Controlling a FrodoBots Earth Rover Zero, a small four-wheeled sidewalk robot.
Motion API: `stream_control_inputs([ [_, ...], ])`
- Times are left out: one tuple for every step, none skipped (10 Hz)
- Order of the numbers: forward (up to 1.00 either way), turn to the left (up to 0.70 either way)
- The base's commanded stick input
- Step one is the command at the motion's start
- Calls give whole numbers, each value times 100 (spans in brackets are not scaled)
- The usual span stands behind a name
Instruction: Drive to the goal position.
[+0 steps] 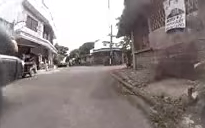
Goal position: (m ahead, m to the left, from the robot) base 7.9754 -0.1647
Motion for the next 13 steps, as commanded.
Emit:
stream_control_inputs([
  [70,0],
  [70,0],
  [70,0],
  [70,0],
  [70,0],
  [70,0],
  [70,0],
  [70,0],
  [70,0],
  [70,0],
  [70,0],
  [70,0],
  [70,0],
])
